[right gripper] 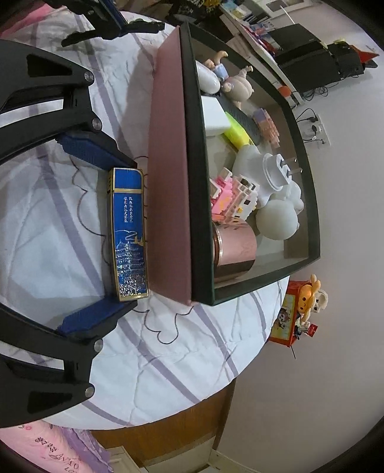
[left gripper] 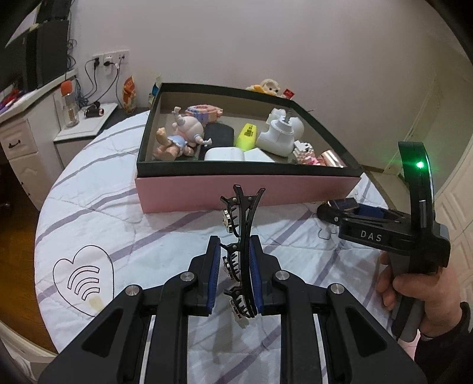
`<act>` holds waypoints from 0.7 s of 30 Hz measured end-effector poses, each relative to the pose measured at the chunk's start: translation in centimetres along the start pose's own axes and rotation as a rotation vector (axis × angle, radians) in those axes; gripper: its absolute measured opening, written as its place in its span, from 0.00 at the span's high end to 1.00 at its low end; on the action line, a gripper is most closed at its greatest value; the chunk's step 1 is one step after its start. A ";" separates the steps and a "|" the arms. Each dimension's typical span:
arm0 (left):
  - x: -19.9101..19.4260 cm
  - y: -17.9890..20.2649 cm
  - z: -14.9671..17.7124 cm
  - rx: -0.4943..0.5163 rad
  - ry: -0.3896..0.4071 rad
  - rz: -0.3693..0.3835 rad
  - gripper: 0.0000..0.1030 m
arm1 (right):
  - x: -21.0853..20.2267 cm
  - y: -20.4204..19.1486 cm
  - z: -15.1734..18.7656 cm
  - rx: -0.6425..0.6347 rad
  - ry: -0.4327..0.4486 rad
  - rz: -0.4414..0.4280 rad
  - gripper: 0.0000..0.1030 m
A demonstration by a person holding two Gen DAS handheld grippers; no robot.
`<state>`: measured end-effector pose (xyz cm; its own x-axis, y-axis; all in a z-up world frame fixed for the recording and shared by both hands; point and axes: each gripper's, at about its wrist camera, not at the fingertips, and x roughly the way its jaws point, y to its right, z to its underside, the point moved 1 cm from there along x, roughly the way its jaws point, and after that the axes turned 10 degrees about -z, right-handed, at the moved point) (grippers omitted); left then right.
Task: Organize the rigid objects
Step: 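Carry the hair clip with the left tool while the right tool carries the blue box over the box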
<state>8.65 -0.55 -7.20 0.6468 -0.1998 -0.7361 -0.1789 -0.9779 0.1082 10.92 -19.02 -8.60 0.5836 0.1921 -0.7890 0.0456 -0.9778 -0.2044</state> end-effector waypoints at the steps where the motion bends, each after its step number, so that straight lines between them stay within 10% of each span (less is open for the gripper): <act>1: -0.3 0.0 -0.1 0.001 0.006 0.001 0.82 | -0.4 0.0 0.2 0.006 0.001 -0.010 0.20; 11: -3.1 -0.4 -2.5 0.006 0.071 -0.006 0.82 | -5.6 -2.1 -0.4 -0.021 0.067 -0.080 0.20; 21: -3.4 0.6 -10.0 0.039 0.136 0.017 0.82 | -7.7 -4.7 -8.0 -0.137 0.156 -0.103 0.20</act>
<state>13.79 -1.07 2.06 0.7372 -0.2255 -0.6370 -0.2179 -0.9716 0.0918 12.65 -16.62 3.07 0.6880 0.2865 -0.6667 0.2145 -0.9580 -0.1904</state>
